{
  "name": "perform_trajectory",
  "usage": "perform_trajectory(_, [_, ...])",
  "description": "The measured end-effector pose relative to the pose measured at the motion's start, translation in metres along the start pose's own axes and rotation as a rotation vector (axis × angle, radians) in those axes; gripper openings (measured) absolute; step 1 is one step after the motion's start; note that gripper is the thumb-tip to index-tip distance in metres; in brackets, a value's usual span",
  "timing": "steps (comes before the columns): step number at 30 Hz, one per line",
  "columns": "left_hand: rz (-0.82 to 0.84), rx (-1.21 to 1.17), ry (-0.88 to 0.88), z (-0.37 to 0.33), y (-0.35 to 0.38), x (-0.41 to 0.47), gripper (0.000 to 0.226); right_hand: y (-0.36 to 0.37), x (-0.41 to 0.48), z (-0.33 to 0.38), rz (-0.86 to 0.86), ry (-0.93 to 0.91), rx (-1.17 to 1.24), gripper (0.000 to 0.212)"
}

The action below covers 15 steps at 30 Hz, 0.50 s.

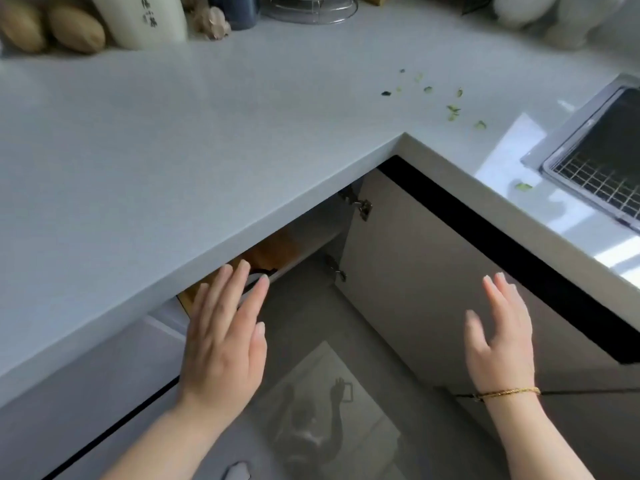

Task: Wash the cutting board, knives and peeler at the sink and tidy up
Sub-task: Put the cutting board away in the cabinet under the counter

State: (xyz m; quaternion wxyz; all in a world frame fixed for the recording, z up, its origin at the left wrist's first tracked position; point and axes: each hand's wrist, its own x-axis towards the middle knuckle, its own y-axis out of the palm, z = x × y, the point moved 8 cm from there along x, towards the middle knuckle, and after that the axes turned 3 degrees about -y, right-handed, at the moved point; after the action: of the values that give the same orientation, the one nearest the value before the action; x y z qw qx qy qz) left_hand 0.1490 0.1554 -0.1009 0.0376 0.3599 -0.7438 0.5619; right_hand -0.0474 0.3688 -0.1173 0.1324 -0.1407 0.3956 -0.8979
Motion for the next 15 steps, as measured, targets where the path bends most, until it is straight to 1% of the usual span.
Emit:
perform_trajectory(1, [0.0,0.066,-0.02,0.002,-0.008,0.008,0.044,-0.015,-0.001,-0.005,-0.005,-0.01,-0.099,0.053])
perform_trajectory(3, [0.019,0.211,-0.115,0.015,-0.02,0.021,0.054,-0.034,0.0,-0.016,0.034,0.019,-0.262,0.058])
perform_trajectory(6, [0.13,0.304,-0.304,0.04,-0.023,0.025,0.071,-0.048,0.004,-0.028,0.11,0.072,-0.439,0.064])
perform_trajectory(8, [0.153,0.373,-0.296,0.039,-0.024,0.024,0.077,-0.053,0.005,-0.04,0.162,0.126,-0.523,0.067])
perform_trajectory(10, [0.142,0.411,-0.288,0.036,-0.024,0.023,0.078,-0.054,0.005,-0.051,0.211,0.162,-0.564,0.068])
perform_trajectory(12, [0.177,0.461,-0.288,0.035,-0.022,0.023,0.079,-0.051,0.001,-0.063,0.242,0.169,-0.575,0.068])
perform_trajectory(13, [0.197,0.488,-0.286,0.035,-0.022,0.023,0.079,-0.051,-0.001,-0.069,0.22,0.179,-0.544,0.067])
perform_trajectory(15, [0.221,0.518,-0.294,0.035,-0.021,0.023,0.08,-0.059,-0.008,-0.081,0.077,0.276,-0.368,0.066])
